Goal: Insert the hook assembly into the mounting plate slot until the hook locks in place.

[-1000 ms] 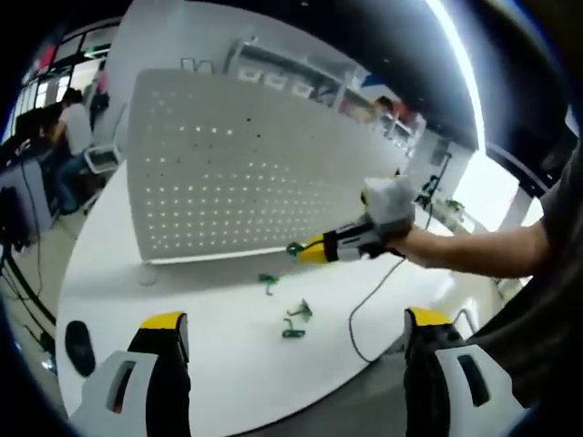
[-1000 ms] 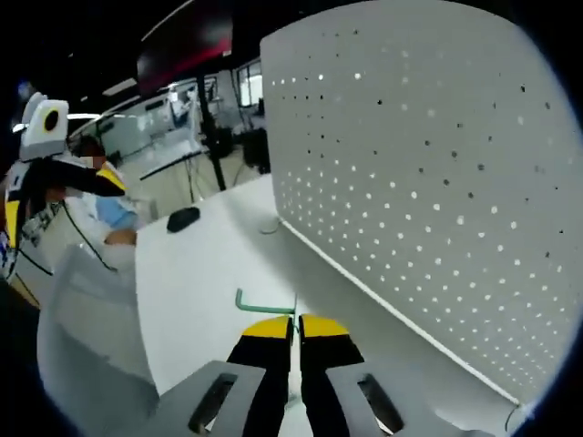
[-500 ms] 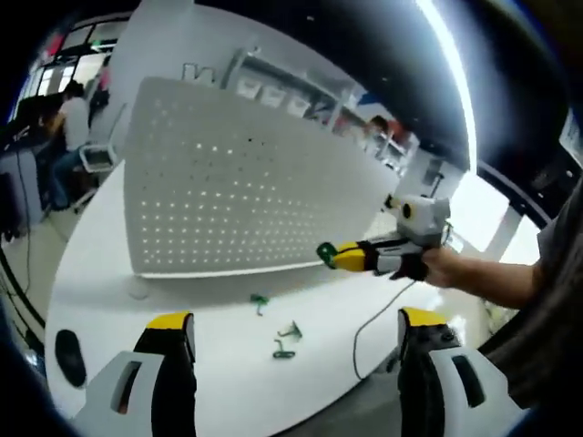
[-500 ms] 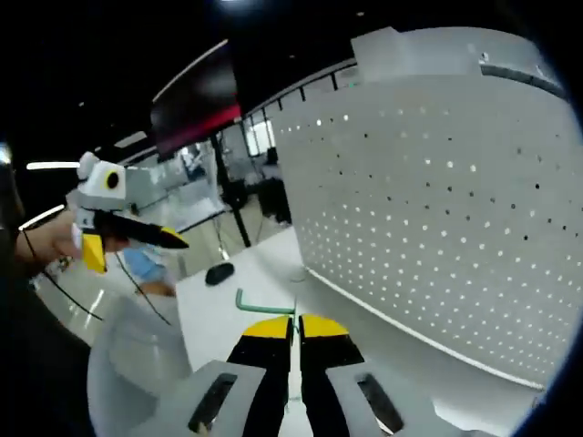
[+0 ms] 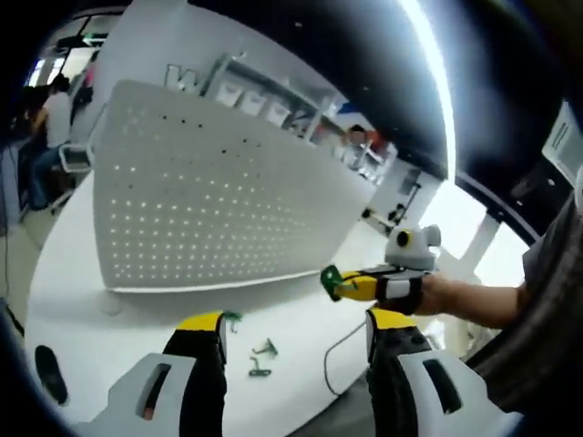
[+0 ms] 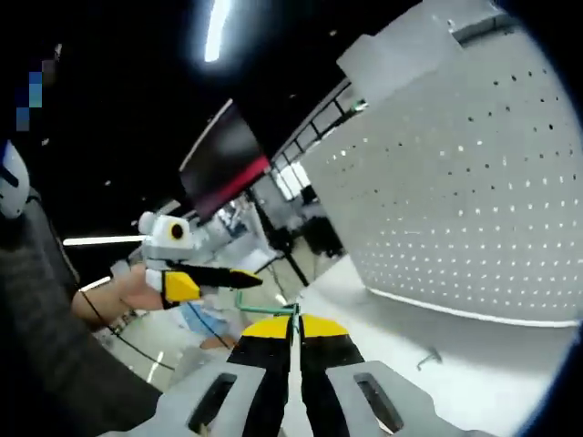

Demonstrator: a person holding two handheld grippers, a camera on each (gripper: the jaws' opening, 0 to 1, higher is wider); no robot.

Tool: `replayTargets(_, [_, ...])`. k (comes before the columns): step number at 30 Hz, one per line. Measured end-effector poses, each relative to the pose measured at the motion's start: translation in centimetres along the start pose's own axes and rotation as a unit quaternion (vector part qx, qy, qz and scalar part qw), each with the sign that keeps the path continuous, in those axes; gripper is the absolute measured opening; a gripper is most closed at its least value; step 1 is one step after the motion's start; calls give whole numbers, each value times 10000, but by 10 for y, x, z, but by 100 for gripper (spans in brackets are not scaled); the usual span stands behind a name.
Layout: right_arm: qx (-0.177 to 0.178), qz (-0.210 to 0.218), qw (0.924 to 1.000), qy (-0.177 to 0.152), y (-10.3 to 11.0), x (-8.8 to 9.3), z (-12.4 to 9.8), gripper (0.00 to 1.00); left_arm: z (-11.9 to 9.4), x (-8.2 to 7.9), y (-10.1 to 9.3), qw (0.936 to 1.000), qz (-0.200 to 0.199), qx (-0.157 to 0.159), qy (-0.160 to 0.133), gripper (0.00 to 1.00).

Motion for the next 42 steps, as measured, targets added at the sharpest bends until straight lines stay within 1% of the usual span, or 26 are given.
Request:
replayTargets(1, [-128,65,9999,-30,3,2,0,0,1,-1,-1,10000,4,68,-16,59])
replayTargets(2, [-195,108,9997,-32,5,4,0,0,4,-3,-3,9997,-11,211,-87,56])
replayTargets(3, [-396,208,9990,-99,10,5,0,0,7,-5,-4,9994,-40,313,-149,53])
replayTargets(5, [-641,404,9969,-197,15,7,0,0,12,-7,-5,9983,-188,504,-204,49])
replayTargets(8, [-949,523,9936,-314,24,4,0,0,20,-9,-6,9974,-217,642,-251,48])
replayTargets(10, [-1107,532,9921,-259,29,2,-1,0,23,-12,-10,9960,-183,815,-315,47])
replayTargets(12, [-1290,484,9902,-240,35,-1,0,0,25,-16,-15,9931,-237,1059,-440,45])
replayTargets(14, [-1468,554,9872,-294,39,-4,0,0,26,-19,-19,9891,-351,1317,-550,44])
replayTargets(15, [-1528,581,9861,-293,40,-5,0,0,27,-20,-20,9880,-371,1382,-583,43])
replayTargets(18, [-1713,676,9822,-365,43,-7,0,0,26,-25,-22,9835,-413,1577,-779,34])
replayTargets(20, [-1820,739,9796,-424,45,-8,1,0,26,-28,-23,9795,-531,1717,-913,30])
replayTargets(21, [-1873,767,9783,-438,46,-8,1,0,26,-29,-24,9763,-620,1831,-970,29])
replayTargets(23, [-1996,796,9754,-484,48,-8,1,0,25,-31,-26,9728,-638,1980,-1022,25])
replayTargets(25, [-2041,825,9745,-437,49,-7,2,0,25,-31,-28,9697,-647,2098,-1073,20])
replayTargets(27, [-2129,748,9735,-364,53,-6,3,0,25,-31,-28,9683,-676,2141,-1094,18])
replayTargets(30, [-2100,707,9746,-333,54,-5,5,0,26,-30,-30,9655,-737,2233,-1118,16])
replayTargets(32, [-2095,706,9748,-313,54,-4,5,0,25,-29,-31,9640,-719,2294,-1137,12])
replayTargets(34, [-2147,753,9733,-310,55,-3,5,0,25,-29,-32,9640,-665,2300,-1160,7])
replayTargets(38, [-2091,675,9751,-292,55,-1,5,0,25,-28,-32,9643,-681,2311,-1096,7])
replayTargets(42, [-2083,562,9761,-263,59,1,4,0,23,-26,-34,9638,-566,2373,-1079,5])
Point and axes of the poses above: the point that each gripper's makers call its tool centre point, and the gripper's own axes: z roughly forward along the fingers, y roughly to its left, x roughly out of its underside, the point moved 9 cm from there along -z, roughly backward along the fingers, and after that the axes turned 14 degrees about z, right-handed, at the moved point
